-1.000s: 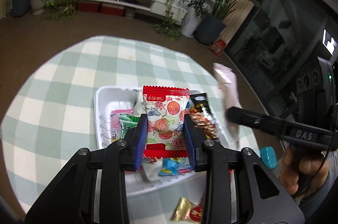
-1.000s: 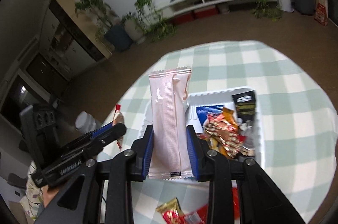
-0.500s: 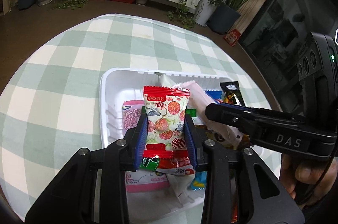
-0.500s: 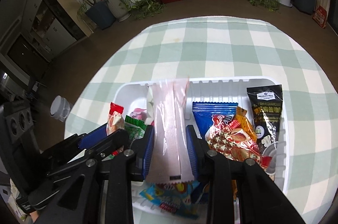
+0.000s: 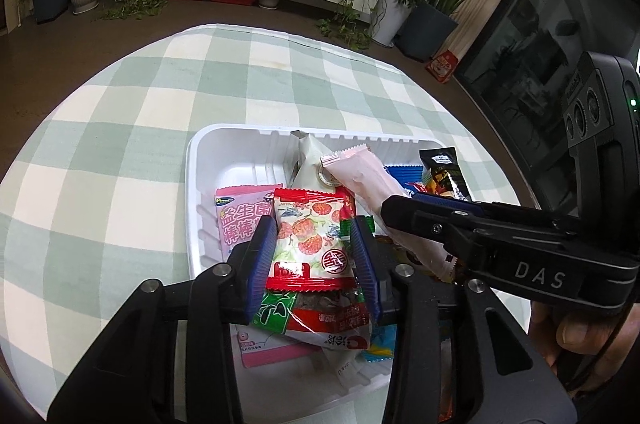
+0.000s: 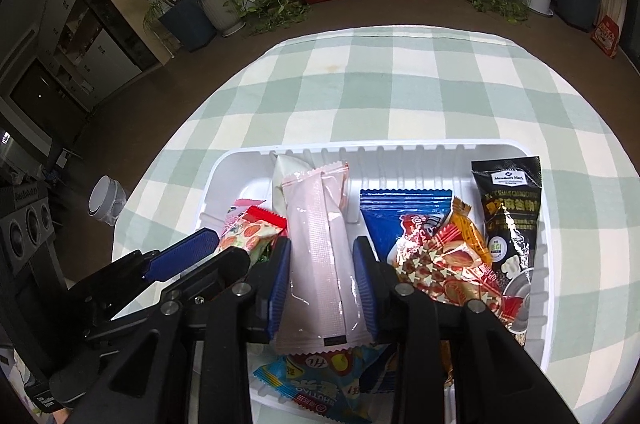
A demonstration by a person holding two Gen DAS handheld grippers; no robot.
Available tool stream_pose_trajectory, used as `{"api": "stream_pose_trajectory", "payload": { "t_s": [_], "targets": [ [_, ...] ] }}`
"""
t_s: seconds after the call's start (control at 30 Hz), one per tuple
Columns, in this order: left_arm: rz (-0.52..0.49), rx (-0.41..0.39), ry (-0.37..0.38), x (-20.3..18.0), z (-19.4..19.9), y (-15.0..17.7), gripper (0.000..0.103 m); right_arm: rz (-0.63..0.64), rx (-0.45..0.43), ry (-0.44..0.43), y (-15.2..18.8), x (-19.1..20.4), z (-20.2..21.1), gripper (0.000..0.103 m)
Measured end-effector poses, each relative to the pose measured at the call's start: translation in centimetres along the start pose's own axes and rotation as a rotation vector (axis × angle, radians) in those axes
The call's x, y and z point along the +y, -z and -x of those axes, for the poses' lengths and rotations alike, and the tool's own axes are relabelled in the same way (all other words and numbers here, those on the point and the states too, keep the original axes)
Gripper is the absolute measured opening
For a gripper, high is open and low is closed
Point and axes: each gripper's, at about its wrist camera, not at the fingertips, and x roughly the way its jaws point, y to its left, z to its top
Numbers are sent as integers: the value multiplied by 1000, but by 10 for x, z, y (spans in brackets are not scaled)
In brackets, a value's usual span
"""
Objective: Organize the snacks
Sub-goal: 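Open both tools to drop the packs into the tray, then withdraw both tools from the tray toward the gold pack and red bag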
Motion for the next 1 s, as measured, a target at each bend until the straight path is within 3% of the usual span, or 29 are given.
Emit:
{"api": "stream_pose_trajectory", "payload": {
  "t_s": [0.1, 0.2, 0.27, 0.37, 0.47, 0.8, 1.0],
  "targets": [
    [-4, -4, -3, -1, 3, 1, 40, 4, -3, -2, 1, 1, 1, 37],
    [-2, -20, -10, -3, 14, 4, 54, 2, -15, -1, 3, 0, 6, 40],
    [0, -36, -13, -5, 23, 8, 73, -20, -29, -13, 4, -4, 14, 54],
    [-4, -58, -13, -10, 40, 16, 90, -52, -69, -45, 8, -10, 31, 68],
    [2, -72, -8, -15, 54, 29, 98, -78, -137, -81, 19, -17, 57, 81],
    [-3, -133, 2, -50, 94, 98, 102, -249, -273, -145, 110, -64, 111, 88],
    [-8, -113, -23, -72, 99, 132, 102, -406, -287, -121, 158, -105, 111, 91]
  ]
}}
